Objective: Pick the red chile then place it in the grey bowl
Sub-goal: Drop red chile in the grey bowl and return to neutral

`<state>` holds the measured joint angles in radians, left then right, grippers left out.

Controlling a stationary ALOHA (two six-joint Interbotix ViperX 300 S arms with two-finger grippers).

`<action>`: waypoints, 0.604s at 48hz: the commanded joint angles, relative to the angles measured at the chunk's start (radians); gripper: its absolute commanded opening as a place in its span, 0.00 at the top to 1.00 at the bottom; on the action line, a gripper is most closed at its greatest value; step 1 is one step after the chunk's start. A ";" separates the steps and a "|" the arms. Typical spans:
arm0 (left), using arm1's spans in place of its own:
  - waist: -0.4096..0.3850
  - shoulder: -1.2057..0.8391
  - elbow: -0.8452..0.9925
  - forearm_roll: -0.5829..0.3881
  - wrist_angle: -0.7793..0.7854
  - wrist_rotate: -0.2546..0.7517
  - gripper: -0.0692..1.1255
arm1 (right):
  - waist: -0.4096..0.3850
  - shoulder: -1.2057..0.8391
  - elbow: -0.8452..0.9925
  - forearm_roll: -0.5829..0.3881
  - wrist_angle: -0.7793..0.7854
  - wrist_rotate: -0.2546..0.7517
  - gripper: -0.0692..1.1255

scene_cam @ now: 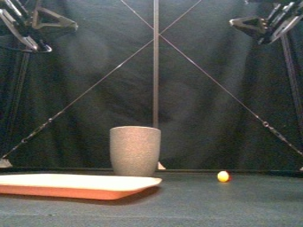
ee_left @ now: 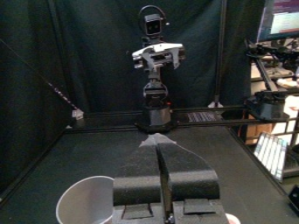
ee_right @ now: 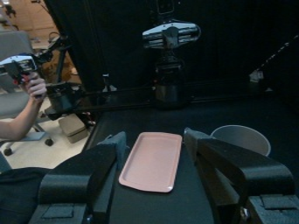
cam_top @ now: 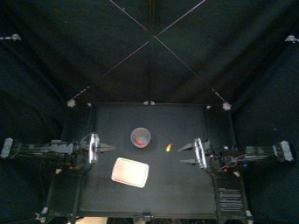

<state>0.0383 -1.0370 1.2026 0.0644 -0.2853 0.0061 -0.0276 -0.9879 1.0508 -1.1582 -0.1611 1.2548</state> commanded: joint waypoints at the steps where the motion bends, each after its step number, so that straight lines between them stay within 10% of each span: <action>1: 0.002 0.002 -0.012 0.003 -0.005 0.000 0.97 | -0.005 -0.048 0.012 -0.003 -0.003 -0.002 0.18; 29: 0.003 0.002 -0.011 0.003 -0.005 0.000 0.97 | -0.006 -0.101 -0.012 -0.063 -0.006 0.000 0.18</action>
<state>0.0383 -1.0370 1.2026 0.0660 -0.2853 0.0061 -0.0322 -1.0891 1.0630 -1.2195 -0.1626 1.2548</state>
